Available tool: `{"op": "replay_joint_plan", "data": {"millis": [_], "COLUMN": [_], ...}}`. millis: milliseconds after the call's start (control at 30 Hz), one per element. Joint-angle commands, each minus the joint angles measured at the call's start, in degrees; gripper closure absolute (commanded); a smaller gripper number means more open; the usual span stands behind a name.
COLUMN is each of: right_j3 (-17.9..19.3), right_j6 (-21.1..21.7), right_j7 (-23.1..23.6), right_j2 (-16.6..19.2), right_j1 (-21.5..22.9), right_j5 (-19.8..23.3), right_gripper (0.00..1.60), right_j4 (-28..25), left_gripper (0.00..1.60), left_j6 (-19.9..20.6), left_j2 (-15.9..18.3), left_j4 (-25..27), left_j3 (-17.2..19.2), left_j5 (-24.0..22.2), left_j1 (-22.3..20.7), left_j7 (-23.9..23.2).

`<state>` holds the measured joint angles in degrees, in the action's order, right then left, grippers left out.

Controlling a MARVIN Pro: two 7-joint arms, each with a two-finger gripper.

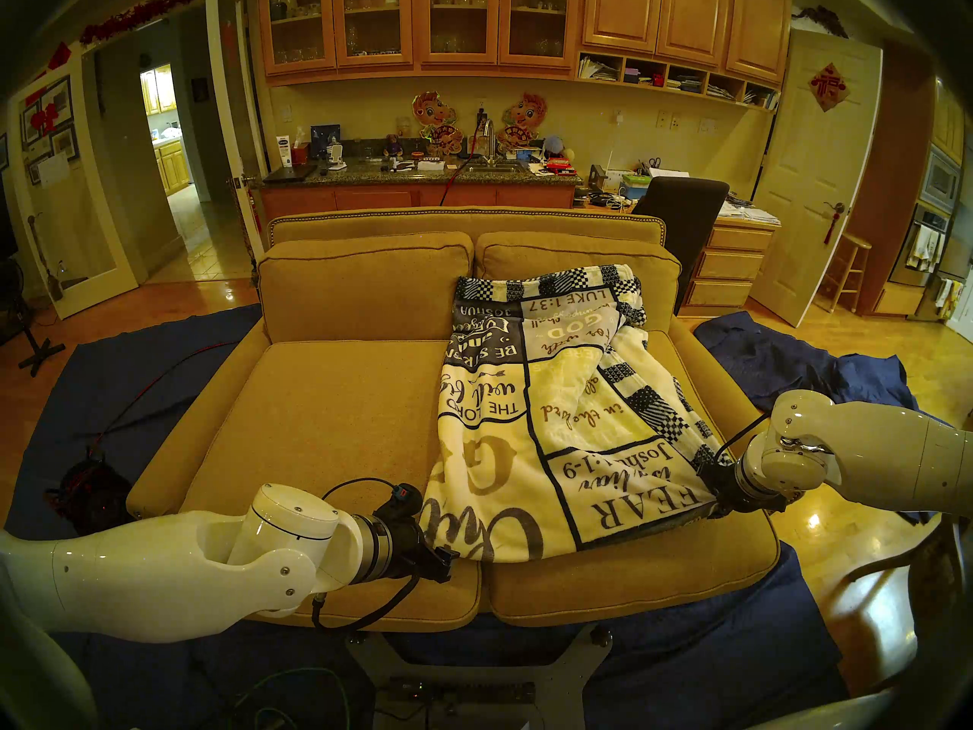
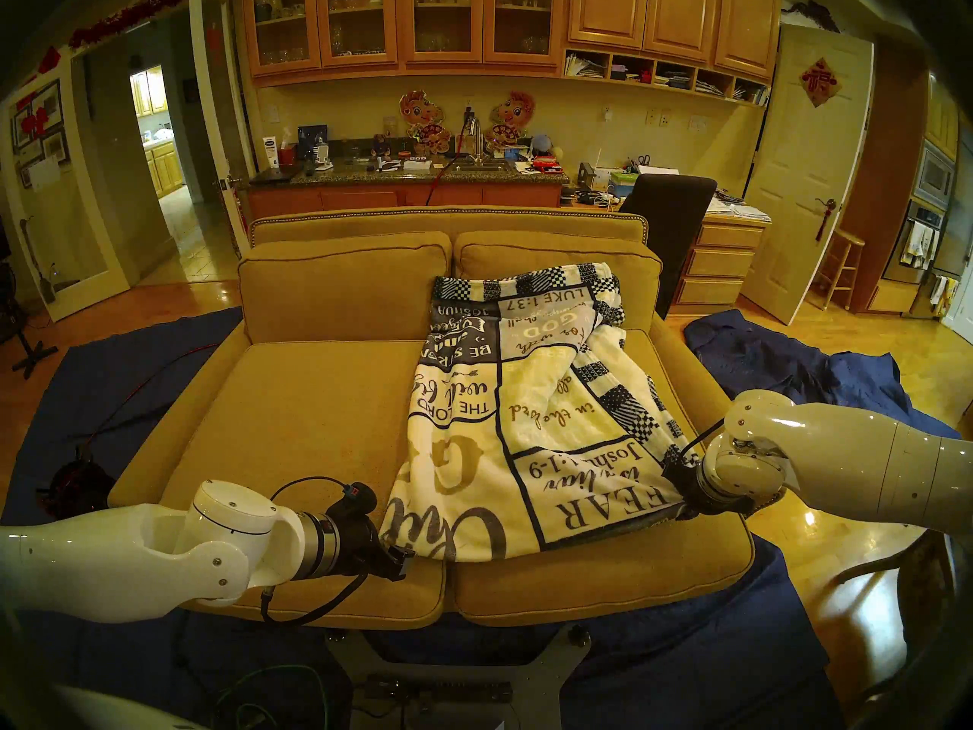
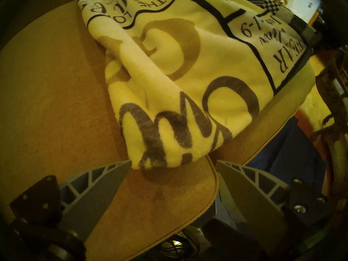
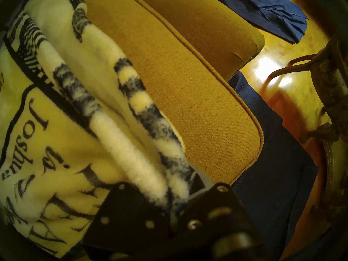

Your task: Fold the blanket in half twice

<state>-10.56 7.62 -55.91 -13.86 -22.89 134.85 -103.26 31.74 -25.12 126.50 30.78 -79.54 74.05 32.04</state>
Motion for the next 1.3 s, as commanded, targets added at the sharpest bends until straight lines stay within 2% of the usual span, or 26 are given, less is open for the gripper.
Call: {"op": "replay_joint_plan", "data": {"millis": [0, 100, 433, 467, 500, 533, 933, 1267], "right_j3": [0.17, 0.1, 0.1, 0.2, 0.11, 0.14, 0.26, 0.41], "right_j6": [-0.2, -0.24, -0.02, 0.78, 1.3, 1.21, -0.59, -0.46], "right_j7": [-0.65, -0.63, -0.88, -1.31, -2.24, -2.09, -1.25, -0.08], "right_j2": [-0.08, -0.12, 0.11, 0.05, -0.04, 0.05, 0.16, 0.25], "right_j1": [0.31, 0.41, 0.55, 0.73, 0.95, 0.91, 0.39, 0.75], "right_j5": [-0.12, -0.09, 0.33, 1.09, 0.64, 0.75, 1.14, 1.53], "right_gripper": [1.6, 1.6, 1.6, 1.11, 0.4, 0.0, 0.0, 0.0], "right_j4": [-0.01, -0.18, -0.59, -0.42, -0.57, -0.62, -0.4, 0.52], "left_gripper": [0.0, 0.0, 0.0, 0.0, 0.0, 0.0, 0.0, 0.0], "left_j6": [-3.39, -4.44, -3.93, -3.93, -3.94, -3.95, -3.98, -3.99], "left_j2": [1.73, 2.08, 3.35, 3.35, 3.35, 3.36, 3.39, 3.4], "left_j4": [0.08, -0.6, -1.52, -1.53, -1.55, -1.55, -1.56, -1.56], "left_j3": [-0.03, -0.18, 0.51, 0.53, 0.57, 0.57, 0.64, 0.67], "left_j5": [0.23, 1.37, 2.06, 2.09, 2.14, 2.15, 2.24, 2.26], "left_j1": [1.79, 2.13, 1.84, 1.86, 1.9, 1.91, 1.98, 2.0], "left_j7": [-1.14, -1.58, -3.5, -3.54, -3.61, -3.63, -3.79, -3.82]}}
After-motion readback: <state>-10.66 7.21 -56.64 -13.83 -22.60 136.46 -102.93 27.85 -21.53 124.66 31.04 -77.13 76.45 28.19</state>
